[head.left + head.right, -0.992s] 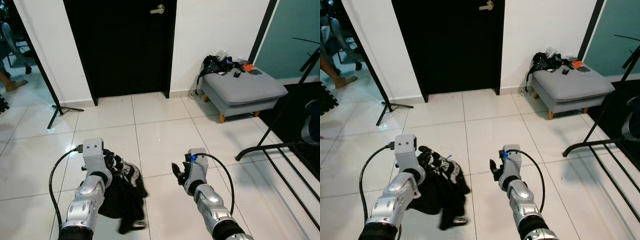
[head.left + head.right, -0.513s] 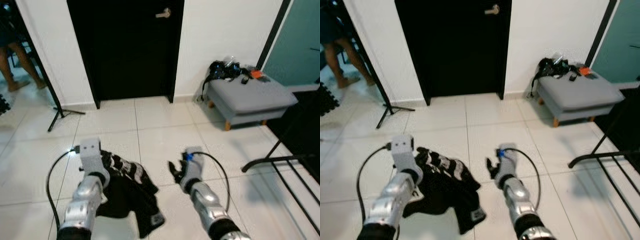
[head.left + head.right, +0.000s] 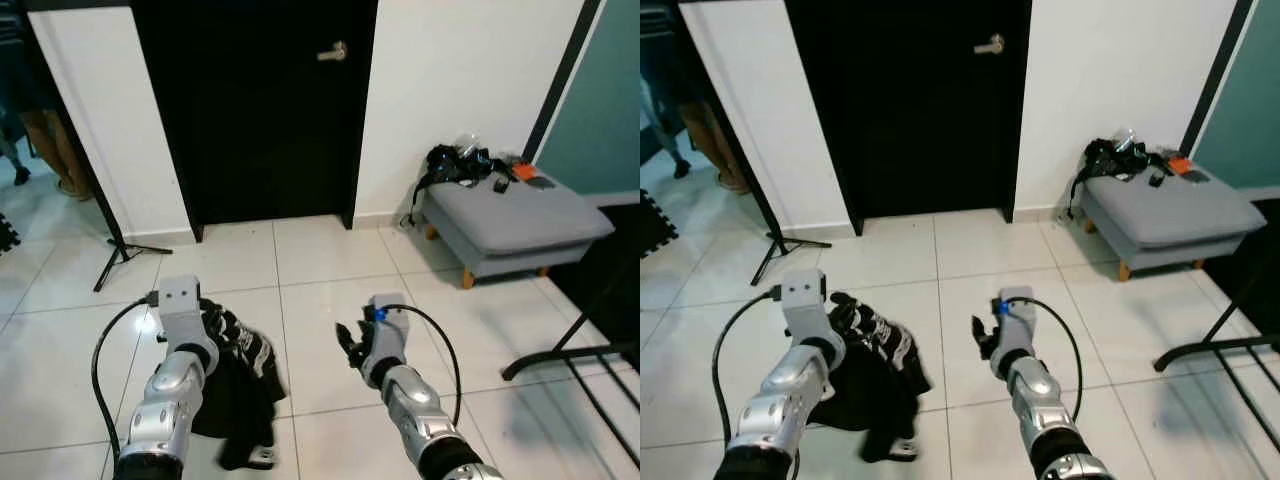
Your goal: Hang hanger
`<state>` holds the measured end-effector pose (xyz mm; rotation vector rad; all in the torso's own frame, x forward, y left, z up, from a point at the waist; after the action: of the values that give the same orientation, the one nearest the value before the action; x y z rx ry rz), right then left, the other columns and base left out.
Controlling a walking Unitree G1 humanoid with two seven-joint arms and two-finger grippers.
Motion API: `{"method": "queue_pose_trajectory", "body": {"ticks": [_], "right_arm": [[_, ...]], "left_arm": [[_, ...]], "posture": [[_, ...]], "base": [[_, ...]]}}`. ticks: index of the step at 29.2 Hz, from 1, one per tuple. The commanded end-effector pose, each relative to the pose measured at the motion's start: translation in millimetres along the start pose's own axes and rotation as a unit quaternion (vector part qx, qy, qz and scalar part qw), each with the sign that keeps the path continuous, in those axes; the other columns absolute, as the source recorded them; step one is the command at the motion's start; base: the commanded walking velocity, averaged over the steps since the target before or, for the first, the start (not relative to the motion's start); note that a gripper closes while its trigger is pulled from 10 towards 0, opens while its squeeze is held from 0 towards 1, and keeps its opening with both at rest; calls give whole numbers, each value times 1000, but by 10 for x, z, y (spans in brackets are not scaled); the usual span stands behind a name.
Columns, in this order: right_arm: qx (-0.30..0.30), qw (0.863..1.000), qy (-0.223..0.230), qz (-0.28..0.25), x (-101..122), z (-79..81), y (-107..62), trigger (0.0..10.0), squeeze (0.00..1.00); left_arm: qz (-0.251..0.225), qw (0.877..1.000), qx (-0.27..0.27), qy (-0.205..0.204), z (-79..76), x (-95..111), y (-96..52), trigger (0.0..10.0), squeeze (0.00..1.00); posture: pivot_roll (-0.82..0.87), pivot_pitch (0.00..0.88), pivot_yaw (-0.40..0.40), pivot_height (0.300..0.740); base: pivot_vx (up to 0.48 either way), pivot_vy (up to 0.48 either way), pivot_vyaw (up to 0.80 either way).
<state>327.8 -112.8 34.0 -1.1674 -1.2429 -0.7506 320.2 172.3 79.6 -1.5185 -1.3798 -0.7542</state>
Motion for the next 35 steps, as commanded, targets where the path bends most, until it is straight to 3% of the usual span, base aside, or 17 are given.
{"method": "queue_pose_trajectory", "body": {"ticks": [1, 17, 23, 30, 35], "right_arm": [[-6, 1000, 1, 7, -28, -32, -9, 10000, 0], [-9, 1000, 2, 6, 8, -38, 19, 10000, 0], [8, 1000, -3, 7, 44, 39, 58, 10000, 0], [13, 1000, -5, -1, 101, 78, 86, 10000, 0], [12, 1000, -7, -1, 90, 43, 73, 10000, 0]], "left_arm": [[-9, 1000, -9, 2, -41, 52, 21, 10000, 0], [-12, 1000, -13, 7, -54, 103, 61, 10000, 0], [-19, 1000, -15, 6, -95, 146, 74, 10000, 0], [-18, 1000, -10, 5, -48, 130, 56, 10000, 0], [-14, 1000, -19, 10, -98, 94, 69, 10000, 0]], "posture": [[146, 0, 39, 740], [148, 9, 31, 740], [159, 27, 16, 740], [143, 32, 17, 740], [125, 30, 25, 740]], "base": [[375, 0, 0], [371, 0, 0], [370, 0, 0], [371, 0, 0], [283, 0, 0]]}}
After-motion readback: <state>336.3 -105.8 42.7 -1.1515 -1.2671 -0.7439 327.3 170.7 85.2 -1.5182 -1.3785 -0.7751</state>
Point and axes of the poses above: a point about 5 cm out from each wrist's last joint towards the gripper, its own y axis pointing out of the wrist towards the gripper, its own x axis along the axis of the wrist's last joint, z = x × y, the point moved 1 cm from there along y, pointing out of the wrist towards the gripper, and after that the axes turned 14 degrees about -y, right-handed, at the moved point
